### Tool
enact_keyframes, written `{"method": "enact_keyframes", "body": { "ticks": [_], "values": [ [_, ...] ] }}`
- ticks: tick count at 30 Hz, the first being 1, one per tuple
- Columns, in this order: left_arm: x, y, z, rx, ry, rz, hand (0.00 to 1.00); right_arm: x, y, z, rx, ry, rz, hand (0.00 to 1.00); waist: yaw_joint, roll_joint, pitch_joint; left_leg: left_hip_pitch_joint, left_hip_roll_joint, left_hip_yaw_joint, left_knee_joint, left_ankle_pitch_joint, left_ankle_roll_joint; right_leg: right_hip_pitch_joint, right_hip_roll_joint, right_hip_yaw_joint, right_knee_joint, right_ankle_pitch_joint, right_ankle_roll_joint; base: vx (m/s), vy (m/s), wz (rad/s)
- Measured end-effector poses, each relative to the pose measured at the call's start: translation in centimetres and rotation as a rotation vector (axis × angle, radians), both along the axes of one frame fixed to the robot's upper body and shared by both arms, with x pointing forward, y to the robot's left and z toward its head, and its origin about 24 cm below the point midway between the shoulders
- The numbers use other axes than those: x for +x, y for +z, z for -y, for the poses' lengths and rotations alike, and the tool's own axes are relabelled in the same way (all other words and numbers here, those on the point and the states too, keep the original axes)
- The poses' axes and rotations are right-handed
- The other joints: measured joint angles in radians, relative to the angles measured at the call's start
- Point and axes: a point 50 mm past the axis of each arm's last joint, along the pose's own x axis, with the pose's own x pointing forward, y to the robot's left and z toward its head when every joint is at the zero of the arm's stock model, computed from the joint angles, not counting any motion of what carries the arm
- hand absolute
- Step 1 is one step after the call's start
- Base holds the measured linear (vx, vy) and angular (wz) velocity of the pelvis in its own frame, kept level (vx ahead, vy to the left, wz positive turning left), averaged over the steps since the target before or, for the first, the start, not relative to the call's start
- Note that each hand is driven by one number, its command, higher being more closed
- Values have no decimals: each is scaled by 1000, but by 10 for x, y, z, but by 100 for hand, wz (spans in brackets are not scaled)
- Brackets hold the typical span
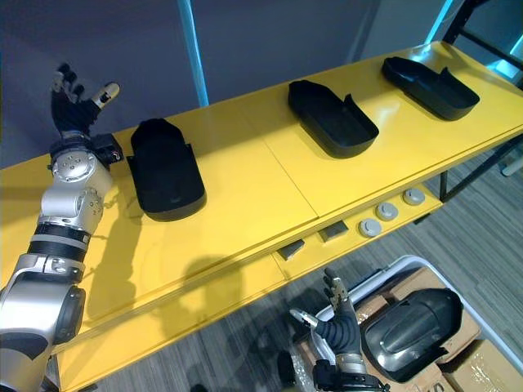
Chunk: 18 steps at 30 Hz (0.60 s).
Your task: Walk over and take plastic housings, then place them on the shelf
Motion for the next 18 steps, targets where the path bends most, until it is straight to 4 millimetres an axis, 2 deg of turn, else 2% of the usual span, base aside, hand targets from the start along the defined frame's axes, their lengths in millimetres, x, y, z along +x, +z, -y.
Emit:
{"method": "enact_keyframes", "body": {
  "ticks": [1,2,3,4,6,7,8,9,10,11,12,13,14,15,16,17,18],
  "values": [
    [-15,10,1,52,61,74,0,-1,-4,1,6,-11,-16,0,-3,0,-10,3,-1,-11,-16,12,1,3,1,-10,0,-1,0,14,4,21],
    [-38,14,1,78,97,186,0,-2,-5,3,15,-30,-21,0,-1,1,-21,8,-1,-13,-25,16,1,5,2,-13,0,-4,-1,29,6,16],
    [-59,6,2,88,141,265,0,-2,-6,5,15,-48,-21,0,0,2,-32,16,-1,-13,-28,16,1,12,2,-12,0,-8,-1,71,13,-3],
    [-95,-23,8,89,212,348,0,-4,-5,13,-7,-92,-22,0,11,5,-57,38,0,-12,-33,13,-1,22,3,-7,9,-19,-2,82,14,-10],
    [-123,-58,14,56,244,336,0,-5,-3,21,-26,-132,-11,0,19,4,-66,50,2,-18,-14,-3,-7,25,5,3,32,-36,1,50,12,-18],
    [-144,-92,22,30,268,267,0,-5,0,29,-42,-180,11,0,42,1,-67,37,4,-57,56,-43,0,3,4,31,77,-55,1,-9,-2,-45],
    [-159,-116,29,5,267,190,0,-3,3,34,-45,-212,32,0,64,-3,-69,11,4,-121,134,-86,2,-22,4,66,119,-73,2,-55,-7,-87],
    [-172,-139,43,-35,227,108,0,1,9,36,-47,-233,70,0,77,-2,-70,-20,0,-235,230,-150,-2,-56,10,116,167,-93,12,-91,13,-97],
    [-174,-145,53,-52,183,85,0,3,12,38,-48,-239,89,0,82,1,-71,-28,-2,-287,266,-182,-13,-73,19,141,190,-102,18,-123,86,-116],
    [-173,-150,77,-73,64,68,0,3,15,41,-51,-260,108,0,81,13,-78,-32,5,-336,308,-254,-36,-99,44,189,223,-111,26,-196,190,-121],
    [-171,-150,96,-63,-50,80,0,0,16,41,-32,-280,114,0,67,-8,-76,-34,-5,-292,354,-283,-24,-119,47,242,232,-100,40,-207,207,-123],
    [-171,-151,104,-57,-99,83,0,-3,18,40,-25,-286,122,0,56,-15,-74,-37,-6,-259,379,-299,-19,-124,49,270,225,-90,48,-239,223,-159],
    [-170,-153,116,-54,-166,77,0,-10,28,39,-23,-300,158,0,55,-21,-77,-43,3,-174,430,-332,-7,-133,63,346,192,-56,60,-208,218,-209],
    [-171,-154,122,-45,-207,74,0,-15,39,39,-38,-307,199,0,51,-27,-83,-63,17,-77,476,-356,14,-158,63,390,131,-51,54,-199,222,-228],
    [-170,-155,124,-43,-218,74,0,-15,44,40,-43,-314,221,0,44,-22,-86,-68,27,-29,477,-358,26,-168,54,371,85,-74,19,-200,223,-246],
    [-166,-156,123,-29,-221,70,0,-12,48,41,-43,-327,252,0,43,0,-88,-68,70,77,455,-346,46,-206,41,227,47,-95,-53,-225,239,-263],
    [-163,-159,117,-27,-196,64,0,-7,52,39,-42,-331,280,0,62,-1,-90,-63,109,189,432,-330,48,-260,40,25,93,-68,-86,-185,193,-270]
  ]
}}
